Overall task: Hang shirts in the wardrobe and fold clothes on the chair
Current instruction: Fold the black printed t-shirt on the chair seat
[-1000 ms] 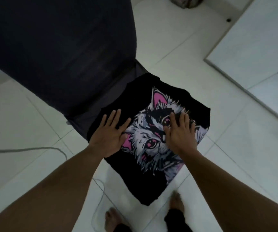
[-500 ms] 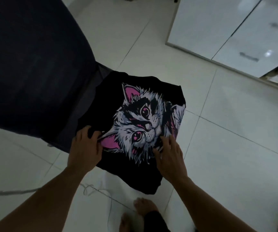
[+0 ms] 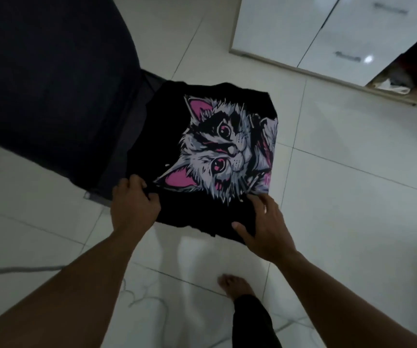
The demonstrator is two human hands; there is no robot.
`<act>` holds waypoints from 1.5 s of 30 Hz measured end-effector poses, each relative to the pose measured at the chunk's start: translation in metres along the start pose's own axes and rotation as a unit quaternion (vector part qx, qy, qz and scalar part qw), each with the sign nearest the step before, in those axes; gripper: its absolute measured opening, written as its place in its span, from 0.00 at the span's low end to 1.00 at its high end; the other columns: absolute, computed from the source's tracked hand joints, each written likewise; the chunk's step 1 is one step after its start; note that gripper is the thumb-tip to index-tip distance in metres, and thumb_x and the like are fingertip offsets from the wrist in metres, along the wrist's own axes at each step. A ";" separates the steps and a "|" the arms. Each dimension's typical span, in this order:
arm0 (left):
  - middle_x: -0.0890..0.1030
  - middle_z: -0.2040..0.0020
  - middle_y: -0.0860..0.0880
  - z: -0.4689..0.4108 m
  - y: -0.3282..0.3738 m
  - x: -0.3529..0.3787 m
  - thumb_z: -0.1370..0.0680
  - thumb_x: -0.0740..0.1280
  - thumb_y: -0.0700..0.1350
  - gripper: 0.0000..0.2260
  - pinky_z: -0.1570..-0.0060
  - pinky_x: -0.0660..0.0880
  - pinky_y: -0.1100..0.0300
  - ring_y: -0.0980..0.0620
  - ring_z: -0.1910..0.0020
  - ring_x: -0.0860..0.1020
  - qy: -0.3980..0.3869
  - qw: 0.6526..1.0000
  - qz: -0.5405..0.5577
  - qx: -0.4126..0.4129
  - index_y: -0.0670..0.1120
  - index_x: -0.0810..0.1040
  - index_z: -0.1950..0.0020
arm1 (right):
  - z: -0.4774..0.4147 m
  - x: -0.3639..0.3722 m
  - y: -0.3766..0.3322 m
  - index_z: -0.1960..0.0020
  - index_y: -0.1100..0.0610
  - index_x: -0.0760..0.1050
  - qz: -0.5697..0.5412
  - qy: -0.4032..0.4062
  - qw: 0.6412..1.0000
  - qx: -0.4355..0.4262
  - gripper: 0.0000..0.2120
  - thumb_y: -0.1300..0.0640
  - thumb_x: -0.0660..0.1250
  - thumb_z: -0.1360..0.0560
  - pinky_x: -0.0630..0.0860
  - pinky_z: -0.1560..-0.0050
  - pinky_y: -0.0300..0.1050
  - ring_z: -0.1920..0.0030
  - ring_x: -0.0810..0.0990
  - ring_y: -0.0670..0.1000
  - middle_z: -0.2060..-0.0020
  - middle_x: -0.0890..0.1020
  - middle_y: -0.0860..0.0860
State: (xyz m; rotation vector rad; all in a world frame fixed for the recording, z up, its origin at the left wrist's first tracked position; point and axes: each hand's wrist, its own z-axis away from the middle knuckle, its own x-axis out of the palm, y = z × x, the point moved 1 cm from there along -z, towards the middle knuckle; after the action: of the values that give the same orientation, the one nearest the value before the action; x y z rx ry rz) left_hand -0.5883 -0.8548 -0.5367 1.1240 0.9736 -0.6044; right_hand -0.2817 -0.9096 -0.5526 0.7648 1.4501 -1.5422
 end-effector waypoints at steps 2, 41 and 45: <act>0.74 0.47 0.40 0.007 -0.006 0.004 0.27 0.70 0.44 0.14 0.55 0.72 0.50 0.40 0.48 0.74 0.029 0.996 0.068 -0.055 0.42 0.69 0.48 | 0.020 0.015 -0.001 0.19 0.53 0.53 -0.007 -0.004 1.000 0.001 0.47 0.32 0.68 0.27 0.62 0.25 0.58 0.24 0.59 0.59 0.22 0.58 0.58; 0.79 0.37 0.52 -0.112 0.076 -0.068 0.25 0.73 0.53 0.25 0.47 0.73 0.57 0.51 0.42 0.77 -0.175 0.897 0.366 -0.175 0.53 0.73 0.28 | -0.037 -0.049 0.056 0.48 0.57 0.79 -0.163 0.182 0.923 0.298 0.10 0.59 0.60 0.22 0.75 0.55 0.46 0.55 0.79 0.54 0.51 0.80 0.56; 0.80 0.37 0.53 -0.143 0.092 -0.055 0.24 0.72 0.54 0.20 0.44 0.72 0.55 0.51 0.41 0.78 -0.142 0.905 0.352 -0.190 0.55 0.77 0.32 | -0.082 -0.063 0.069 0.52 0.53 0.78 -0.139 0.134 0.940 0.283 0.09 0.56 0.59 0.24 0.79 0.56 0.50 0.58 0.79 0.52 0.53 0.80 0.55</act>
State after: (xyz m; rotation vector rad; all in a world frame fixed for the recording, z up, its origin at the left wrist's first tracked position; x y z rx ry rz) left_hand -0.5866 -0.6925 -0.4617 0.9151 0.3549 0.0226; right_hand -0.2023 -0.8150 -0.5397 1.1812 1.3518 -2.1897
